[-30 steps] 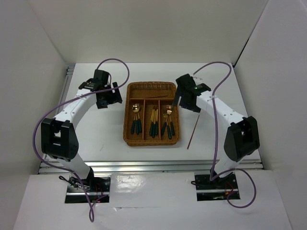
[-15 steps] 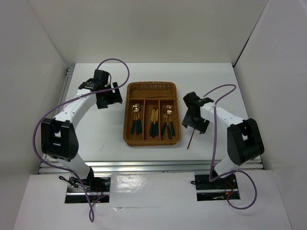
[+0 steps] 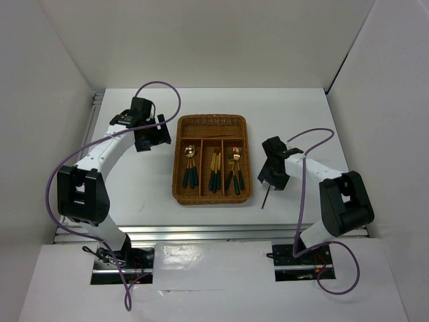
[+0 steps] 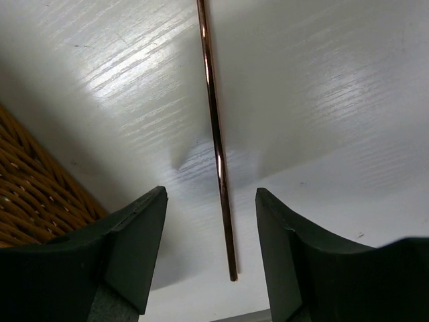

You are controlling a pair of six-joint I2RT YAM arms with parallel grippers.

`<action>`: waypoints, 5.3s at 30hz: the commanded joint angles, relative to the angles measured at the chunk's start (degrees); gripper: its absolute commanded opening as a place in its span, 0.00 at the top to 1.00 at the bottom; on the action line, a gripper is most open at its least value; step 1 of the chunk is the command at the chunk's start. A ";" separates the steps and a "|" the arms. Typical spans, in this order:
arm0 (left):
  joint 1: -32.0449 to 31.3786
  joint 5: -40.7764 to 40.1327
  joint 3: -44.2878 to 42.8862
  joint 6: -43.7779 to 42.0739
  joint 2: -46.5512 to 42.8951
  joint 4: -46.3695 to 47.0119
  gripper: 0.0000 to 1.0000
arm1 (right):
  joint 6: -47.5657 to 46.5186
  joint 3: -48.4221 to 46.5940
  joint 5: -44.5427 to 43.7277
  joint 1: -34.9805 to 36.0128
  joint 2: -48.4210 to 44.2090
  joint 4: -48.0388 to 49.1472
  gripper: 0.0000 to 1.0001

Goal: Sort the eating utensils into containers

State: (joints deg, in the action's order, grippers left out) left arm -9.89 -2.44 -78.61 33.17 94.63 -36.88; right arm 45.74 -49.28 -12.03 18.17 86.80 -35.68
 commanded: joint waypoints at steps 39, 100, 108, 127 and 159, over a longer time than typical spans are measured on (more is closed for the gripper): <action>-11.90 4.45 -19.47 -5.30 3.98 -1.00 0.07 | -9.25 -13.82 -4.14 -5.96 -0.04 -3.34 0.97; -27.38 47.09 -11.30 7.00 22.53 43.91 0.64 | -9.96 -15.67 27.49 -5.96 -9.55 17.40 1.00; -27.38 47.61 -13.76 7.00 22.53 42.07 0.91 | -9.44 -15.15 28.03 -5.96 -7.71 16.18 0.89; -21.93 31.19 -27.99 -17.05 24.29 9.83 0.94 | -9.96 -20.68 10.20 -5.96 -18.51 6.41 0.20; -21.49 -14.59 -20.36 -84.12 23.06 15.50 1.00 | -12.43 -27.53 -4.32 -5.96 -9.12 2.46 0.13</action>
State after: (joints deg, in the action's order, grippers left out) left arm -31.11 -12.95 -100.66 -43.22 120.97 -28.97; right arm 33.95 -73.25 -15.09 12.36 76.49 -32.69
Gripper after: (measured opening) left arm 0.217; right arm 0.867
